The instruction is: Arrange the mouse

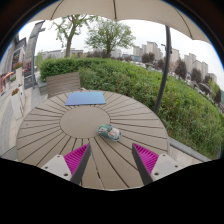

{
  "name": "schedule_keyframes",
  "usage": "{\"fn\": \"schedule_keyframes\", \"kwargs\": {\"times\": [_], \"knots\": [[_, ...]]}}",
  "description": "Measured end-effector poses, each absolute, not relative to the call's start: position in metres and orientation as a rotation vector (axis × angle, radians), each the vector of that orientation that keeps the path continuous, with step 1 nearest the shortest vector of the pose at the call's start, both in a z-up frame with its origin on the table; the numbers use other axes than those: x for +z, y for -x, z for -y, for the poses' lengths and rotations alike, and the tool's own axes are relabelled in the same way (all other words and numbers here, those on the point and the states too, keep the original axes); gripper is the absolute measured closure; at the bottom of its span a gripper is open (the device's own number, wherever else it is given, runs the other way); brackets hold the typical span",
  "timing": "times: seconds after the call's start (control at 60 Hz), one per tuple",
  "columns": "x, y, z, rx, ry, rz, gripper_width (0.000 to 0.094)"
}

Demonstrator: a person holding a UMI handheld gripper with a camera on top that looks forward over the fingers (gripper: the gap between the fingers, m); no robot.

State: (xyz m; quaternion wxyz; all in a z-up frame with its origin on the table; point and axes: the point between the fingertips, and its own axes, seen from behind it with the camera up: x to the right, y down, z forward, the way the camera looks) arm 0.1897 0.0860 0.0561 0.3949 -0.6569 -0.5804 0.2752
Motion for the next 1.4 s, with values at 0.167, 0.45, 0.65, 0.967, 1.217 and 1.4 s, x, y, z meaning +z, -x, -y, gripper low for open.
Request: {"fn": "schedule_keyframes", "kwargs": {"times": [0.167,0.45,0.65,0.967,1.217,1.4], "knots": [[0.022,-0.147,-0.103,0.704,1.682,1.492,0.0083],[-0.014,-0.081,-0.127,0.733,1.738,1.535,0.0084],[-0.016,-0.049,-0.148,0.722,1.765,1.532,0.009],[-0.018,-0.045,-0.147,0.699,1.788,1.591,0.0521],[0.091,0.03,-0.131,0.814,1.737,1.578,0.0549],[0.15,0.17,-0.062,0.995,1.618,1.6,0.055]]}}
